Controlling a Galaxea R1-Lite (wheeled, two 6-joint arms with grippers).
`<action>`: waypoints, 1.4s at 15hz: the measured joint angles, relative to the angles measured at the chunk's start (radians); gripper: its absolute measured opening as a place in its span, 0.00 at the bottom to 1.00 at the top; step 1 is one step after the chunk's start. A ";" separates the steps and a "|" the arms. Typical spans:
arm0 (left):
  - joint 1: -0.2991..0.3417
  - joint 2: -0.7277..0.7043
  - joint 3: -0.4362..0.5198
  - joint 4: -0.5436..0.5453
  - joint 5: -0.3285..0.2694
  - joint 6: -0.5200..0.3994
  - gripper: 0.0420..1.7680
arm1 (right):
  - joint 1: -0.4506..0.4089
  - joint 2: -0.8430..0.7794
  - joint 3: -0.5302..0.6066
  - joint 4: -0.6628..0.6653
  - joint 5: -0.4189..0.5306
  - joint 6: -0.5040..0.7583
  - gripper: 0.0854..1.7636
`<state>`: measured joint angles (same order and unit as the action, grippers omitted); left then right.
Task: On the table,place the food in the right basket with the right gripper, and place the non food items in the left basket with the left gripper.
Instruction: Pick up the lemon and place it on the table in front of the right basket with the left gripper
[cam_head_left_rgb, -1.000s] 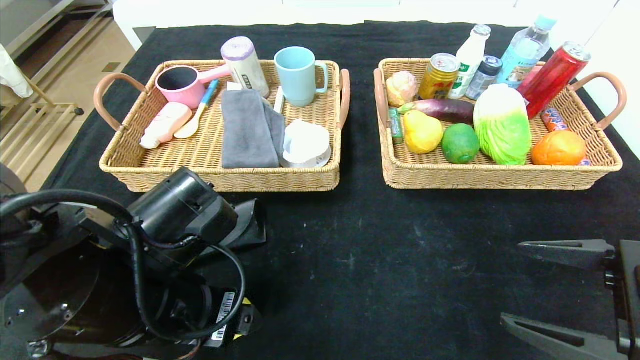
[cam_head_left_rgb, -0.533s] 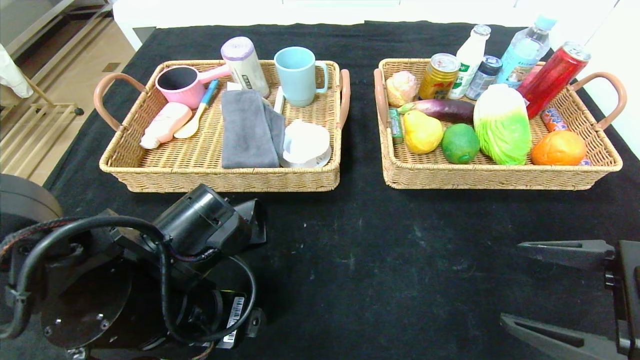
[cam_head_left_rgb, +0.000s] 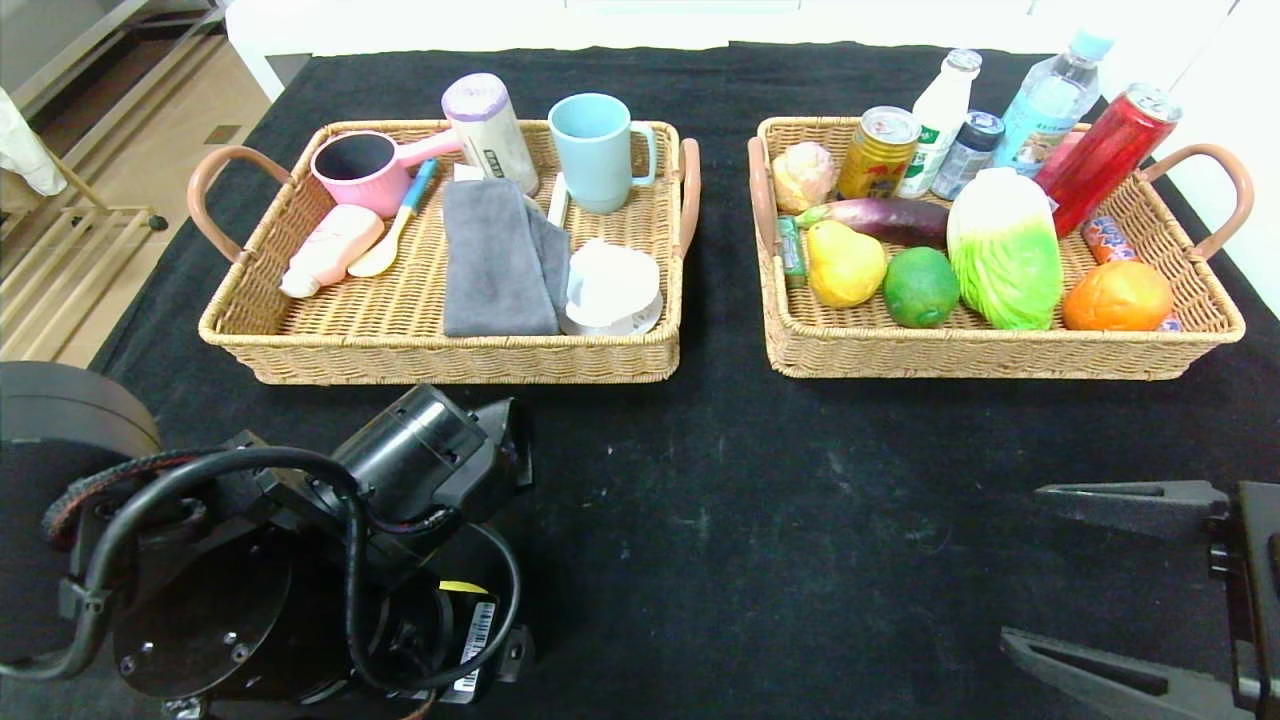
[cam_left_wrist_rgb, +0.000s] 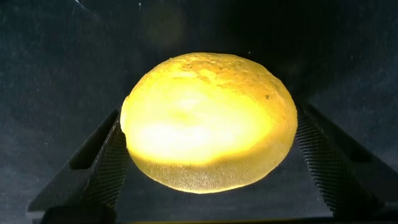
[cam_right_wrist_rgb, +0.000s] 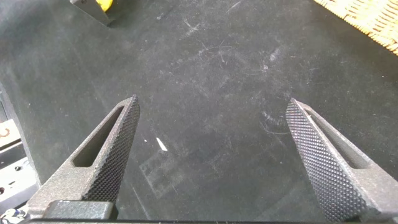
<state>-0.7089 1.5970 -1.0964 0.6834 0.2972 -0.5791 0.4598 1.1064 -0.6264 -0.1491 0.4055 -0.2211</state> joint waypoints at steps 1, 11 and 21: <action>0.001 0.001 -0.001 0.000 0.001 0.000 0.97 | 0.000 0.000 0.000 0.000 0.000 0.000 0.97; 0.003 0.010 0.000 0.000 0.013 0.000 0.73 | 0.000 -0.001 0.000 0.000 0.000 0.000 0.97; 0.002 0.016 -0.009 -0.002 0.029 0.000 0.72 | 0.004 -0.001 0.005 0.000 0.001 0.000 0.97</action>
<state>-0.7070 1.6134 -1.1053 0.6817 0.3266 -0.5791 0.4636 1.1053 -0.6211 -0.1489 0.4064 -0.2206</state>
